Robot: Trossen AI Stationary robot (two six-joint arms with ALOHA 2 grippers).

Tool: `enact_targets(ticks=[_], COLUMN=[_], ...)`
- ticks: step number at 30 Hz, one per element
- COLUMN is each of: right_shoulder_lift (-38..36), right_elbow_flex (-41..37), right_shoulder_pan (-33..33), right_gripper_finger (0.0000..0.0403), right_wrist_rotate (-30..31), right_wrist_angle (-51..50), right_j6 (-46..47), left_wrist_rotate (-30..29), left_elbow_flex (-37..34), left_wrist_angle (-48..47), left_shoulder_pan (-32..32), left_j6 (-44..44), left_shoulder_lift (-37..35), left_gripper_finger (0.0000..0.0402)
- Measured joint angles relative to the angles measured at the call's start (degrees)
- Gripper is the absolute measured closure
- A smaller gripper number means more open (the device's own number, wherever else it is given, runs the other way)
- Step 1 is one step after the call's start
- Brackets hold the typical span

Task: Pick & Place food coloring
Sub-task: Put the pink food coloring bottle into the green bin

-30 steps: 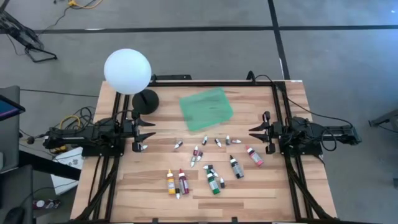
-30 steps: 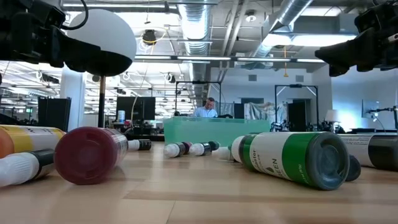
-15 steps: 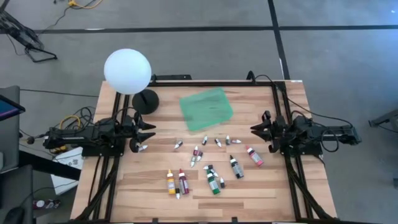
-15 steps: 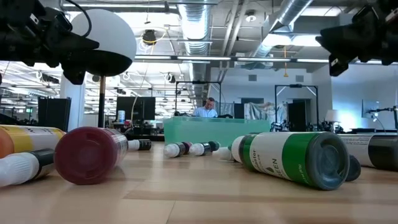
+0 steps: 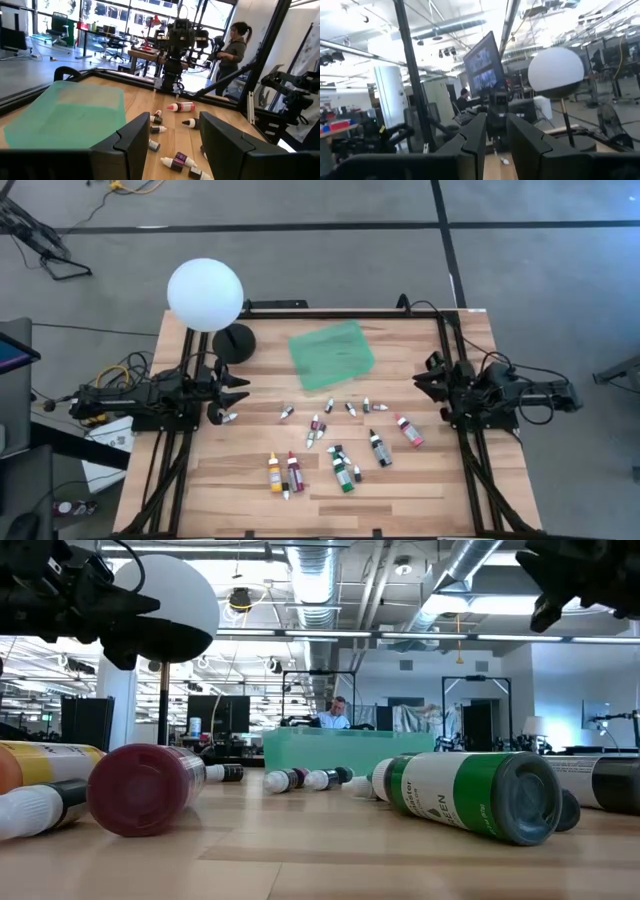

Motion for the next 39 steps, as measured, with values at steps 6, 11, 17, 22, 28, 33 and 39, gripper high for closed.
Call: enact_targets(ticks=[6,11,17,22,28,33,39], right_shoulder_lift=[10.92,22.91,33.11,40.48,49.65,55.13,57.49], right_elbow_flex=[4.23,9.59,18.10,26.68,36.87,42.74,44.03], right_shoulder_pan=[0.11,0.10,3.63,4.00,4.05,4.05,4.01], right_gripper_finger=[0.0333,0.0333,0.0333,0.0333,0.0333,0.0333,0.0333], right_wrist_rotate=[1.72,0.91,-0.50,4.74,7.80,7.81,8.14], right_wrist_angle=[0.69,4.47,4.59,-5.15,-12.63,-14.87,-15.63], right_j6=[-2.96,-16.04,-25.63,-19.49,-18.16,-18.82,-19.56], left_wrist_rotate=[-0.48,0.46,6.59,10.12,10.69,12.04,12.05], left_elbow_flex=[0.01,-0.01,-0.01,-0.01,2.46,10.29,21.06], left_wrist_angle=[1.89,3.00,5.22,12.39,16.27,12.91,5.02], left_shoulder_pan=[-0.01,0.01,-0.71,-3.54,-5.32,-5.36,-5.36], left_j6=[0.38,-1.04,-1.18,5.10,13.65,16.23,19.49], left_shoulder_lift=[-0.01,-0.01,0.01,0.01,0.23,3.61,14.56], left_gripper_finger=[0.0236,0.0236,0.0236,0.0236,0.0236,0.0236,0.0236])
